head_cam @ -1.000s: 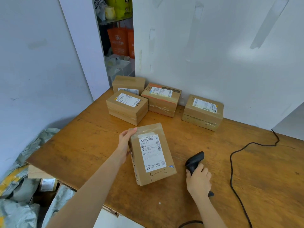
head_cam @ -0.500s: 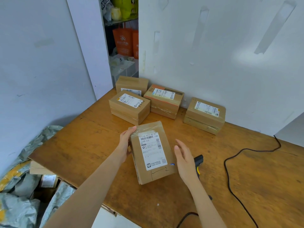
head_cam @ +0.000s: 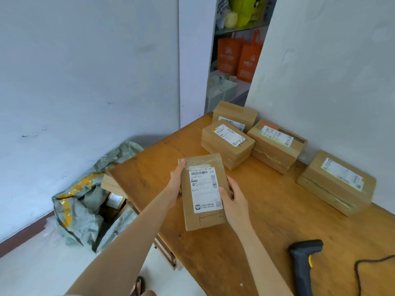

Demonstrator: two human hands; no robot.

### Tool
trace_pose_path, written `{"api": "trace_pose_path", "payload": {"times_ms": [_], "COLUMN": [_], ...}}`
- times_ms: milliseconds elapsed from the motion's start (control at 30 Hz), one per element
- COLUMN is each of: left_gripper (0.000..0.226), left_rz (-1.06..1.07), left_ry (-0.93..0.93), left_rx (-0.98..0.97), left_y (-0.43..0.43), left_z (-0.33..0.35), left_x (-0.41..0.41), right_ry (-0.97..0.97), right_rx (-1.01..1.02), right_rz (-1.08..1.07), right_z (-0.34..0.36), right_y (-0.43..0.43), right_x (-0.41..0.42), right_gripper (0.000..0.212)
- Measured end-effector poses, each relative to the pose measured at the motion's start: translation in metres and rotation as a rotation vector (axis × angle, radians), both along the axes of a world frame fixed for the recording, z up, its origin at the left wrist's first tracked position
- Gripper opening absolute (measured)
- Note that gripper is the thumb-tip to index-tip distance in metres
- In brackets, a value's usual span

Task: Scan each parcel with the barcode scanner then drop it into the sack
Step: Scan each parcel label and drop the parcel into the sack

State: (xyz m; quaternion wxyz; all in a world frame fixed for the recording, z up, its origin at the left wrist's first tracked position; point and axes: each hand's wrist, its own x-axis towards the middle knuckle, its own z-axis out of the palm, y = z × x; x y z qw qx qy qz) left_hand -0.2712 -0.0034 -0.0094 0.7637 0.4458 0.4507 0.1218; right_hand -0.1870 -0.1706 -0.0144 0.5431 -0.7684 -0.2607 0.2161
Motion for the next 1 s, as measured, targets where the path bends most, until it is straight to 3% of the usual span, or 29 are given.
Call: {"api": "trace_pose_path", "payload": {"times_ms": [200, 533, 867, 1000], "left_gripper": [0.06, 0.049, 0.028, 0.034], "left_rz": [0.156, 0.453, 0.503, 0.414], "left_ry": [0.032, 0.16, 0.181, 0.14], "left_rx": [0.076, 0.187, 0.144, 0.145], "left_y": [0.059, 0.203, 0.334, 0.382], "left_z": [0.012, 0.011, -0.033, -0.041], "left_x": [-0.061, -0.191, -0.259, -0.254], "right_ry": [-0.019, 0.009, -0.027, -0.008], "right_rx": [-0.027, -0.017, -0.115, -0.145], "right_rz": [0.114, 0.375, 0.467, 0.45], "right_z": [0.003, 0.006, -0.029, -0.043], "right_y": [0.1, 0.281, 0.434, 0.479], "right_x": [-0.041, -0.146, -0.203, -0.195], "right_gripper": [0.053, 0.051, 0.052, 0.051]}}
